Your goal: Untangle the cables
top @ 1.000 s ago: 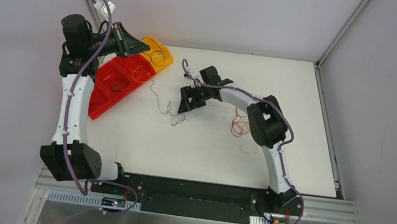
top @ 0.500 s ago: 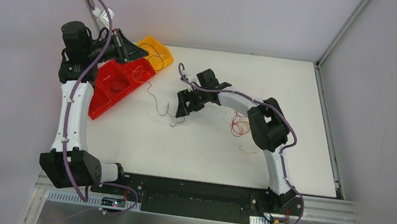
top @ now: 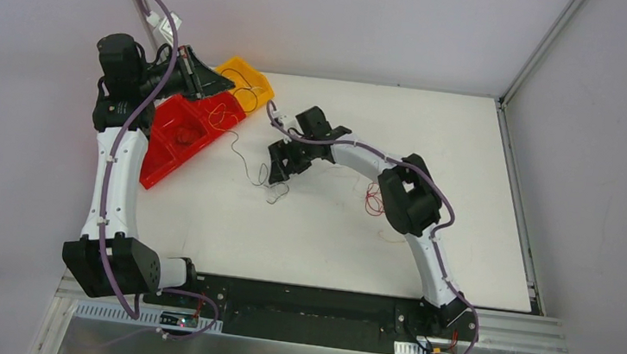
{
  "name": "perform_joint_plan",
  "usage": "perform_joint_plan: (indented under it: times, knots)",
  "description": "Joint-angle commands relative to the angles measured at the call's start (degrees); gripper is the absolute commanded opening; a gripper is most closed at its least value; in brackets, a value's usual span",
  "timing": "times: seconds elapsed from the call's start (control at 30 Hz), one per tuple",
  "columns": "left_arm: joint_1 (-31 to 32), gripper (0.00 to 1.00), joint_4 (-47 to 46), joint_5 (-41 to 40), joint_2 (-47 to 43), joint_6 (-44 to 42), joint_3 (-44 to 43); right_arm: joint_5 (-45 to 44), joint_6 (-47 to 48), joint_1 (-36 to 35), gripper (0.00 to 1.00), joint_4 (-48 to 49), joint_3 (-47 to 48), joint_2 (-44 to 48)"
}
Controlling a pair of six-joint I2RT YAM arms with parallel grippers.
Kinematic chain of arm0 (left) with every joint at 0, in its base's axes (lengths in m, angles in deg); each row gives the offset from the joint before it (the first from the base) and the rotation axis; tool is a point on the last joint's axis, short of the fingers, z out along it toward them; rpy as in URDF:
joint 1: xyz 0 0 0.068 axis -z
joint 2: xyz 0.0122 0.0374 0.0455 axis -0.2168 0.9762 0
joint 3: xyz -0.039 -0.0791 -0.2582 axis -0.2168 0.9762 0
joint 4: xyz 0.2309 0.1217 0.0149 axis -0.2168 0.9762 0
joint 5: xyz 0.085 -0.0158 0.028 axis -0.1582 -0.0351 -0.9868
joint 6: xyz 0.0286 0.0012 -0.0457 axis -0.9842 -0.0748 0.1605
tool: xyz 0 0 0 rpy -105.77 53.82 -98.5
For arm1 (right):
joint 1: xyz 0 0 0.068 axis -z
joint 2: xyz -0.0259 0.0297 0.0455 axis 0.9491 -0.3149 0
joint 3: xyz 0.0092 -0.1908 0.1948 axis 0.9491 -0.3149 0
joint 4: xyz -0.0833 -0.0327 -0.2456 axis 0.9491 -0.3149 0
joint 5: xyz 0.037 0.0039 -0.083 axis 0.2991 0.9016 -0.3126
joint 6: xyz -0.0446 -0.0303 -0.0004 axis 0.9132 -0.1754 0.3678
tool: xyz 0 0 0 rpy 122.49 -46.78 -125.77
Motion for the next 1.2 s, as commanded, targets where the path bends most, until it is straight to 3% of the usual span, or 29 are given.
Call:
perform_joint_plan:
  times: [0.0,0.17,0.3,0.33,0.4,0.43,0.47,0.7,0.9,1.17]
  knots:
    - [-0.4,0.0,-0.1,0.7,-1.2,-2.1,0.3,-0.6,2.7,-1.1,0.73,-5.0,4.1,-2.5]
    - [-1.4,0.0,1.6,-0.1,-1.3,-4.2,0.4,0.6,4.5,-1.3,0.55,-9.4,2.1,-1.2]
    - [-2.6,0.0,2.9,-0.6,-0.9,-5.3,0.7,4.2,4.4,-1.0,0.61,-10.7,-1.4,2.2]
    - [-2.8,0.0,3.2,-0.7,-0.9,-5.9,0.9,4.9,5.1,-1.0,0.55,-11.7,-1.4,2.6]
    - [-3.2,0.0,4.5,-1.1,-1.1,-7.8,1.0,4.9,6.1,-1.0,0.28,-13.5,-0.7,3.0]
    - [-3.4,0.0,5.1,-1.3,-1.1,-8.8,1.0,4.8,6.5,-0.8,0.1,-14.7,0.0,3.2]
    - [-3.8,0.0,6.1,-1.1,-1.1,-9.8,1.0,4.9,6.5,-0.5,0.0,-15.5,0.9,3.8]
    - [-9.0,0.0,24.4,-3.7,-0.7,-28.3,0.9,8.1,0.8,7.2,0.0,-17.7,1.9,16.7]
    - [-12.2,0.0,47.1,-16.9,1.5,-57.4,-0.3,7.0,2.0,18.9,0.0,-19.9,-6.9,30.7]
    - [-17.2,0.0,53.6,-29.2,3.2,-72.0,1.3,4.1,6.3,33.0,0.0,-24.7,-15.7,38.4]
